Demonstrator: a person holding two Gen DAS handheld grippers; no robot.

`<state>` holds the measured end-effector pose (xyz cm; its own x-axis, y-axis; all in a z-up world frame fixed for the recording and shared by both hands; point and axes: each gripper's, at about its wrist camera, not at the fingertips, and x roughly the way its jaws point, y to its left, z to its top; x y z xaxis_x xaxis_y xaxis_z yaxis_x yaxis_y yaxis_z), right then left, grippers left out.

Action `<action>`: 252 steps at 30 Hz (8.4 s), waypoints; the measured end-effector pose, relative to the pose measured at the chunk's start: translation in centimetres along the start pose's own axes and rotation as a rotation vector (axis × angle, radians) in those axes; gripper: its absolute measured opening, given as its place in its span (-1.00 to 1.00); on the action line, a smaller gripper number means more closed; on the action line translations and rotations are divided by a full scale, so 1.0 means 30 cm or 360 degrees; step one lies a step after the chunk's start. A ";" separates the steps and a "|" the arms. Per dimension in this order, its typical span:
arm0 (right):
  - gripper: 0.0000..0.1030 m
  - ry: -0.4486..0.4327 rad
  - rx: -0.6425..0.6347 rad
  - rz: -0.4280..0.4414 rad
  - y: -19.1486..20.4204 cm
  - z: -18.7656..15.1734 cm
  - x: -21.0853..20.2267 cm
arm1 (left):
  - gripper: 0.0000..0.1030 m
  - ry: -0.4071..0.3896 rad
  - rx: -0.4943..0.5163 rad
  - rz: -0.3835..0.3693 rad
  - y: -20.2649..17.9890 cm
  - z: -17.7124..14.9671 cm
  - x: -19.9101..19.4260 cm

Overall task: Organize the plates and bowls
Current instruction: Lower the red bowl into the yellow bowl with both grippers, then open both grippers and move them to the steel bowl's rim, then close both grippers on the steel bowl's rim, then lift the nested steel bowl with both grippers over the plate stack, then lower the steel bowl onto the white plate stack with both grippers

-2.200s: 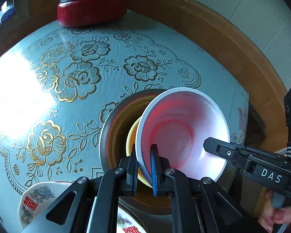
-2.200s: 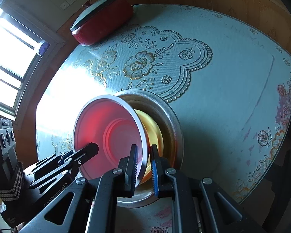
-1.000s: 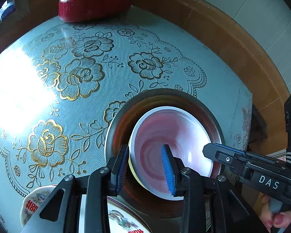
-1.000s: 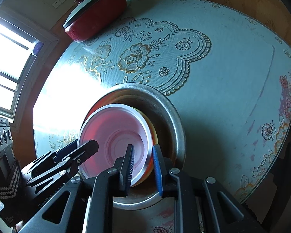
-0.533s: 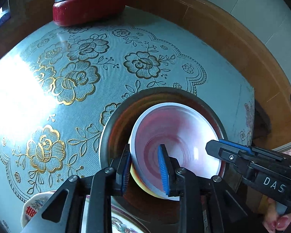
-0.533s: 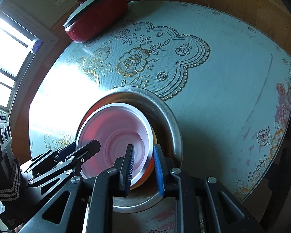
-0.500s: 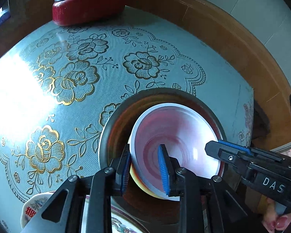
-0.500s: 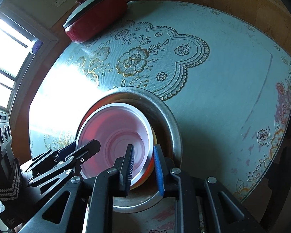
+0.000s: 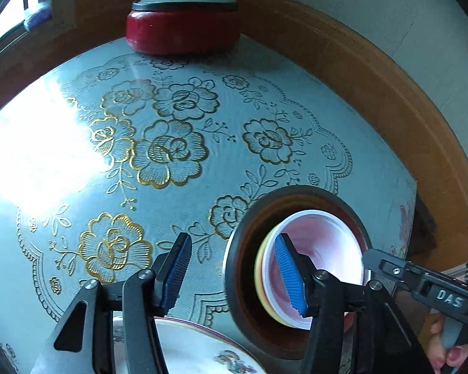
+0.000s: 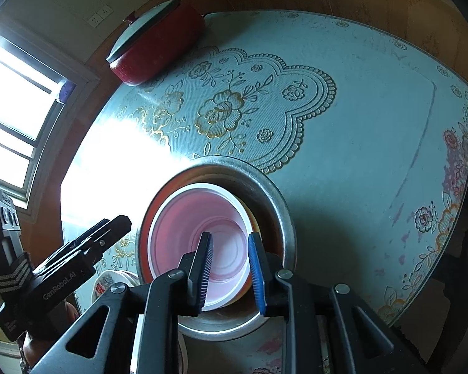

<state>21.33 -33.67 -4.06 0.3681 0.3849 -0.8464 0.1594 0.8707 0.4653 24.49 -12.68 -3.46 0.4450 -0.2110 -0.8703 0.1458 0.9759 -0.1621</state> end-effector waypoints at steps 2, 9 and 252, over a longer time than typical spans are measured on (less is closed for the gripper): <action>-0.56 -0.0004 0.0000 0.0005 0.004 0.002 -0.007 | 0.09 0.0011 -0.0002 0.0018 0.008 -0.004 0.003; -0.56 -0.0016 -0.0016 0.0012 0.005 -0.010 -0.022 | 0.10 0.0021 0.0008 0.0050 0.019 -0.019 0.009; -0.60 0.0037 -0.0242 -0.0008 0.336 -0.535 0.057 | -0.45 -0.0079 -0.0134 0.0131 0.450 -0.569 -0.326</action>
<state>8.85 -19.32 -4.98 0.3462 0.3856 -0.8553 0.0198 0.9084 0.4176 7.02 3.50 -5.06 0.4956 -0.1304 -0.8587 0.0332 0.9908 -0.1313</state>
